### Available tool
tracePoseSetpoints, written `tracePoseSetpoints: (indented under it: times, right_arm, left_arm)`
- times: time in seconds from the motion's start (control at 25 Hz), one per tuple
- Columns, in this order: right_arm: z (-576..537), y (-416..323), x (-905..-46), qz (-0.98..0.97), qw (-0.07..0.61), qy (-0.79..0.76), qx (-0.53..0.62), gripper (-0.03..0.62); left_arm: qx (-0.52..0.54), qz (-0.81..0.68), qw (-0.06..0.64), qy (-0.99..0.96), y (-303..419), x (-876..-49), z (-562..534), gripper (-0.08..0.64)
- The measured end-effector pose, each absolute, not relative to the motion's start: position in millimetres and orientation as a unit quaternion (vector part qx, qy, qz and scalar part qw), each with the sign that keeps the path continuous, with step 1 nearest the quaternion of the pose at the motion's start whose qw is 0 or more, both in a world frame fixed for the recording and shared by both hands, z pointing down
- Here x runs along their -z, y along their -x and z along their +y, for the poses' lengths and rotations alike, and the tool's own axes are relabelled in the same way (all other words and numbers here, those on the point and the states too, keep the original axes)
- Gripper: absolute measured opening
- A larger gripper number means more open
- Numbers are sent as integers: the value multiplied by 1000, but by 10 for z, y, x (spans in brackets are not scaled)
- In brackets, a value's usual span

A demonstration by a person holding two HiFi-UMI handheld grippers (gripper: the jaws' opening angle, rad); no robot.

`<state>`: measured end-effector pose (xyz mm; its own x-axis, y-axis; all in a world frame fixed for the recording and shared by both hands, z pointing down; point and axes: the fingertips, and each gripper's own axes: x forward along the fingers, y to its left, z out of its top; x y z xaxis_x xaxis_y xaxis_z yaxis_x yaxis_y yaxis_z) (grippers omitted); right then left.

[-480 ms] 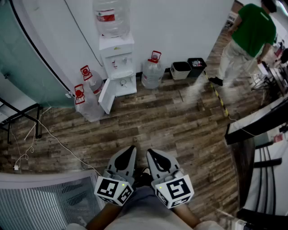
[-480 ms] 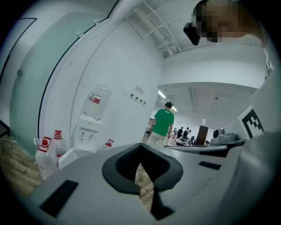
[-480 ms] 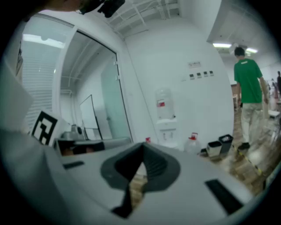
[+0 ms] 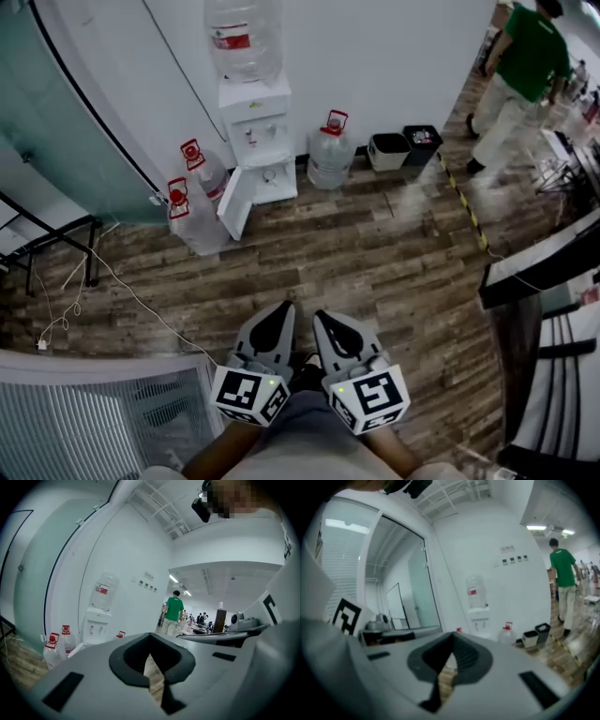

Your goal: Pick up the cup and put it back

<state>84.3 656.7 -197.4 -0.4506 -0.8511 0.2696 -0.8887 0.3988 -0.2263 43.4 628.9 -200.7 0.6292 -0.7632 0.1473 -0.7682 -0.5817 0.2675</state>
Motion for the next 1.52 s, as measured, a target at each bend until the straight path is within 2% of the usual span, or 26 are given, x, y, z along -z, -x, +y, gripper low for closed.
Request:
tracePoseSetpoints:
  times: [0.32, 0.84, 1.52]
  right_arm:
    - [6455, -722, 1969, -847, 53, -503, -166, 23]
    - [6157, -679, 1847, -838, 68, -507, -190, 23]
    - [5051, -329, 1772, -837, 98, -500, -198, 25]
  left_arm:
    - [-28, -460, 126, -879, -318, 2065, 6237, 8]
    - [-29, -454, 159, -876, -251, 1912, 5967, 8]
    - [-18, -457, 185, -870, 92, 1871, 4815, 6]
